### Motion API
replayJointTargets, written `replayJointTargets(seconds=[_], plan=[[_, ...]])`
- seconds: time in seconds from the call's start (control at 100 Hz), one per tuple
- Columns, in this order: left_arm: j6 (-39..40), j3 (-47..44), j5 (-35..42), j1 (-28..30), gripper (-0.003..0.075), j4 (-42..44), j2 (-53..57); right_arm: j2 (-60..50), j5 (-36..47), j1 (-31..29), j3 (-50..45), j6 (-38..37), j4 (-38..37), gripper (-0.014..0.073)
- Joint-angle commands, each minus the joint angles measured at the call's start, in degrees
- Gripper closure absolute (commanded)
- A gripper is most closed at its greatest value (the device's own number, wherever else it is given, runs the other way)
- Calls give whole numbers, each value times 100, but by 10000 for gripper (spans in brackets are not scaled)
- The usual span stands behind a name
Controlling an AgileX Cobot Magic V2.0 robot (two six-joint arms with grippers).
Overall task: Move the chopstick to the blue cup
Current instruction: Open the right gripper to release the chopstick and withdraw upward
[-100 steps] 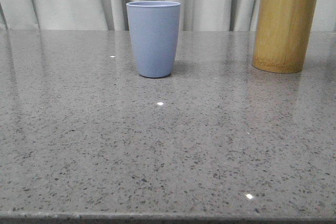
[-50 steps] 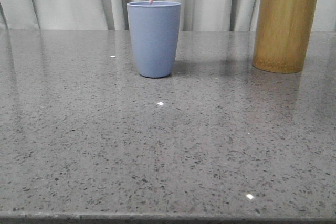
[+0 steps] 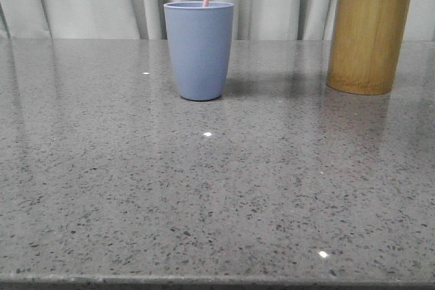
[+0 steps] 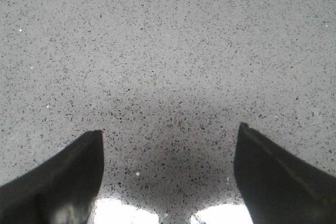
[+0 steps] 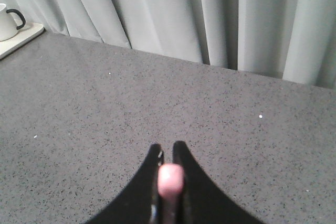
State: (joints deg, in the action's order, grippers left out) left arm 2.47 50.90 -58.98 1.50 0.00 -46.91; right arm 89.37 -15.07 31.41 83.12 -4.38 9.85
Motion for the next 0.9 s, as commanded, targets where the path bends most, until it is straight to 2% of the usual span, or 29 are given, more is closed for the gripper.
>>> replayJointTargets(seconds=[0.0, 0.19, 0.45, 0.52, 0.89], plan=[[-3, 141, 267, 4, 218, -48, 42, -169, 342, 0, 220, 36, 24, 648], [-3, 141, 267, 4, 218, -48, 42, -124, 234, 0, 216, 36, 24, 620], [-3, 141, 267, 4, 218, -48, 42, -118, 212, 0, 216, 36, 24, 346], [-3, 141, 267, 4, 218, -48, 42, -118, 212, 0, 216, 36, 24, 300], [-3, 141, 263, 4, 218, -48, 42, -361, 141, 0, 216, 48, 24, 283]])
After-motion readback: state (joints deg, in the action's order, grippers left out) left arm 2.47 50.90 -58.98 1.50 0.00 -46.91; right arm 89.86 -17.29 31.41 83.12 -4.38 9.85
